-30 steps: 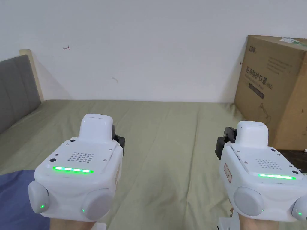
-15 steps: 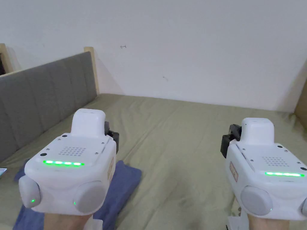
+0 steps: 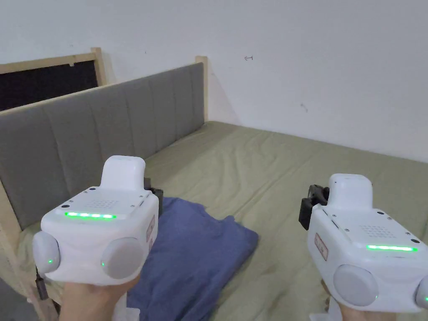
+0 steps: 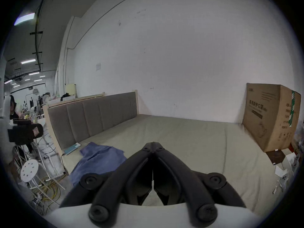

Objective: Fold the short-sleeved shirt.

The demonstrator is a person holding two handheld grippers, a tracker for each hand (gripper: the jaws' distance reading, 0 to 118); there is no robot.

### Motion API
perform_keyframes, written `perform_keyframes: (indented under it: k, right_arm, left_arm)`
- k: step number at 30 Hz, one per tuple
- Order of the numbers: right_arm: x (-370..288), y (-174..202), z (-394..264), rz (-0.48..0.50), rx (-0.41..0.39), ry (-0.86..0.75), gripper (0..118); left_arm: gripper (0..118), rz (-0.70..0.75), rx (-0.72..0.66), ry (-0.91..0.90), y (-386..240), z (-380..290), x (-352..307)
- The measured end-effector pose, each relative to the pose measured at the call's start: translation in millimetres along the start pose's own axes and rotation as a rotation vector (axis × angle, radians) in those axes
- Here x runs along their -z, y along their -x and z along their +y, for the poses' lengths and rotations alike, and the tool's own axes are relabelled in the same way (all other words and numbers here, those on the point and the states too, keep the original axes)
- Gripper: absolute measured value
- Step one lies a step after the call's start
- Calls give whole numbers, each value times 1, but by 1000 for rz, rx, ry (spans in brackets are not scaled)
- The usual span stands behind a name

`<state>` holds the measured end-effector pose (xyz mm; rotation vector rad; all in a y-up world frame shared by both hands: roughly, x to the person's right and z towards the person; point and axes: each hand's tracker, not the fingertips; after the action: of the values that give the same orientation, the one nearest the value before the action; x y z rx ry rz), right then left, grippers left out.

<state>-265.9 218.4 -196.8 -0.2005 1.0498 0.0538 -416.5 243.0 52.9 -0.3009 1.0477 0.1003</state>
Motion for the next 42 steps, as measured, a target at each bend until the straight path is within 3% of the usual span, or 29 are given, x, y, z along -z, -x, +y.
perform_keyframes:
  k: [7,8,9,10,12,13,14,24,29,30,33,34,36,37,42]
  right_arm:
    - [26,-6,-18,-12,18,79,0]
    - [30,-8,-21,-11,19,89,0]
    - [33,-9,-23,-10,21,97,0]
    - [37,-10,-26,-12,23,109,0]
    - [50,-14,-34,-12,23,144,0]
    - [58,-16,-39,-14,22,167,0]
    - [65,-18,-44,-20,23,189,0]
    - [114,-29,-83,-30,40,324,0]
    - [123,-36,-95,-30,67,363,0]
    - [123,-36,-97,-25,76,367,0]
    - [126,-37,-101,-32,78,380,0]
    - [125,-37,-101,-36,81,383,0]
    - [125,-39,-102,-13,106,392,0]
    - [125,-39,-102,-15,113,395,0]
    - [117,-40,-101,-10,87,402,0]
  left_arm:
    - [1,-42,36,199,-22,-38,81]
    - [12,-31,54,241,-25,-44,92]
    - [30,-20,58,268,-26,-50,105]
    - [60,-33,58,310,-25,-55,119]
    - [100,-52,38,362,-25,-65,144]
    - [111,-57,27,370,-26,-70,155]
    - [111,-64,24,397,-27,-75,166]
    - [110,-189,-10,684,-62,-155,253]
    - [105,-162,21,693,-73,-182,262]
    - [97,-158,27,697,-75,-180,262]
    - [24,-93,28,637,-73,-169,259]
    - [8,-54,24,638,-73,-168,260]
    - [5,9,91,666,-69,-171,269]
    - [5,-76,34,694,-66,-173,272]
    - [4,-118,-117,704,-46,-160,270]
